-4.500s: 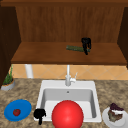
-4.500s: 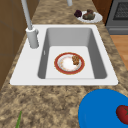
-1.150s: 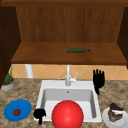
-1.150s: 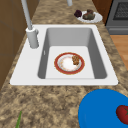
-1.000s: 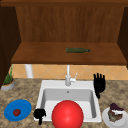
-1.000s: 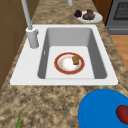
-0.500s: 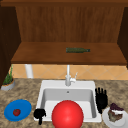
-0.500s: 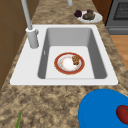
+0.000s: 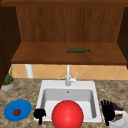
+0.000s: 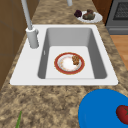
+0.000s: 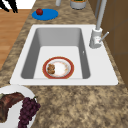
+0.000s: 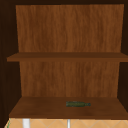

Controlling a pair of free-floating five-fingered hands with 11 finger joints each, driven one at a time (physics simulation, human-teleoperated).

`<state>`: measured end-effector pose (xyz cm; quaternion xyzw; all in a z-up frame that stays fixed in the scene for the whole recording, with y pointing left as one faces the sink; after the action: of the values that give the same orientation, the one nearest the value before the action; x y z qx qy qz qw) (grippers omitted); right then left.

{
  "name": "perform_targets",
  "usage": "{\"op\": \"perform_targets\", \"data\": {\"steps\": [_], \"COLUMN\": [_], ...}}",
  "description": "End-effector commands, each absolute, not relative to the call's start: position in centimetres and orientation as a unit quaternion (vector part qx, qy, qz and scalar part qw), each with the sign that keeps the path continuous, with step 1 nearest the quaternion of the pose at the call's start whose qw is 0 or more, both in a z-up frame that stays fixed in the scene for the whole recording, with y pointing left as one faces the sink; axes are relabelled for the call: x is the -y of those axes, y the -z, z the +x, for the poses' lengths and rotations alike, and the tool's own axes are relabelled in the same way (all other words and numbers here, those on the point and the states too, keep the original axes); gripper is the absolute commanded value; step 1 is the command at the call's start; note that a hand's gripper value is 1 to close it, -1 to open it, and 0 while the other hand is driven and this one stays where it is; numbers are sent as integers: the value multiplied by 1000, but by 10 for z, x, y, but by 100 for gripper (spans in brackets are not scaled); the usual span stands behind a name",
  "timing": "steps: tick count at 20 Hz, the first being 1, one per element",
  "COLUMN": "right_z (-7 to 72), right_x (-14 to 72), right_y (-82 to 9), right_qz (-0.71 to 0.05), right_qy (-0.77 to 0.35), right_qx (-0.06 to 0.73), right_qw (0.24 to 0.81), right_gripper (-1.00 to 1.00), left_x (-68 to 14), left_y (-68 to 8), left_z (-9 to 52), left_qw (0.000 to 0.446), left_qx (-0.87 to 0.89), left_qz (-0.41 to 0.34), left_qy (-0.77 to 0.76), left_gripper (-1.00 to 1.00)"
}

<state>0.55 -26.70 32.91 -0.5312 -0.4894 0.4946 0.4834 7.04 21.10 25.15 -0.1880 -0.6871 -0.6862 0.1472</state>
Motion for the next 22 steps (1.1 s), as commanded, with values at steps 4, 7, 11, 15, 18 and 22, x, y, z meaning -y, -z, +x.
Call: {"op": "perform_targets", "data": {"steps": [4, 7, 11, 15, 18, 22], "right_z": [-2, 9, 36, 50, 69, 89], "right_x": [307, 322, 338, 359, 372, 395], "right_y": [-286, -271, -263, -258, -257, -231], "right_qz": [-495, -482, -474, -446, -439, -434], "right_qy": [-526, -536, -542, -568, -576, -588], "right_qx": [478, 459, 446, 413, 402, 385], "right_qw": [501, 519, 531, 555, 561, 564], "right_gripper": [-100, -100, -100, -100, -100, -100], "left_x": [-211, -211, -211, -211, -211, -211], "left_y": [-252, -252, -252, -252, -252, -252], "left_z": [70, 70, 70, 70, 70, 70], "left_qw": [147, 147, 147, 147, 147, 147], "left_qx": [687, 687, 687, 687, 687, 687], "left_qz": [-188, -188, -188, -188, -188, -188], "left_qy": [686, 686, 686, 686, 686, 686], "left_gripper": [0, 0, 0, 0, 0, 0]}}
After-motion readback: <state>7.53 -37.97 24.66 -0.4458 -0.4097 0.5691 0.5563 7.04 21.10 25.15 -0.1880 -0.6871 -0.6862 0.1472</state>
